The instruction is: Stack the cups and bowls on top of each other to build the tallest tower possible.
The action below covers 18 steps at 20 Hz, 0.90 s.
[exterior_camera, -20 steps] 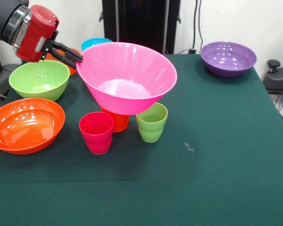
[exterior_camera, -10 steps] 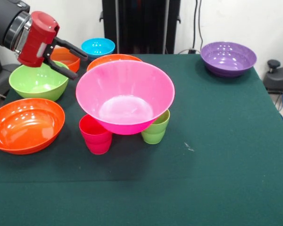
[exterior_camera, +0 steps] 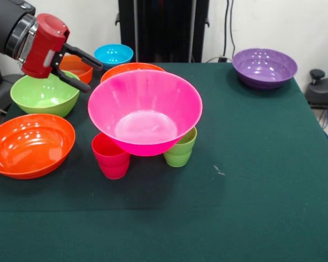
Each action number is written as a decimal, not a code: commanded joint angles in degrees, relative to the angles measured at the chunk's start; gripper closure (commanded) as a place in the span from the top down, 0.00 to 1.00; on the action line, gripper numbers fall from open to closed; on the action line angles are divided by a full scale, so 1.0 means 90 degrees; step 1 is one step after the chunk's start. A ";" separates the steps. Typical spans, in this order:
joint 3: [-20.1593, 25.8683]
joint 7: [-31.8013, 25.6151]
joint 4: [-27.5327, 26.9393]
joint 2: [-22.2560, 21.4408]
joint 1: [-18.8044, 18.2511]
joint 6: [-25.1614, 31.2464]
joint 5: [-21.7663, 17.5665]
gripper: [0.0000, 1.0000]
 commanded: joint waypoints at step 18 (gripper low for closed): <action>-0.0070 0.0078 0.1574 -0.2091 -0.0298 -0.0920 -0.0584 1.00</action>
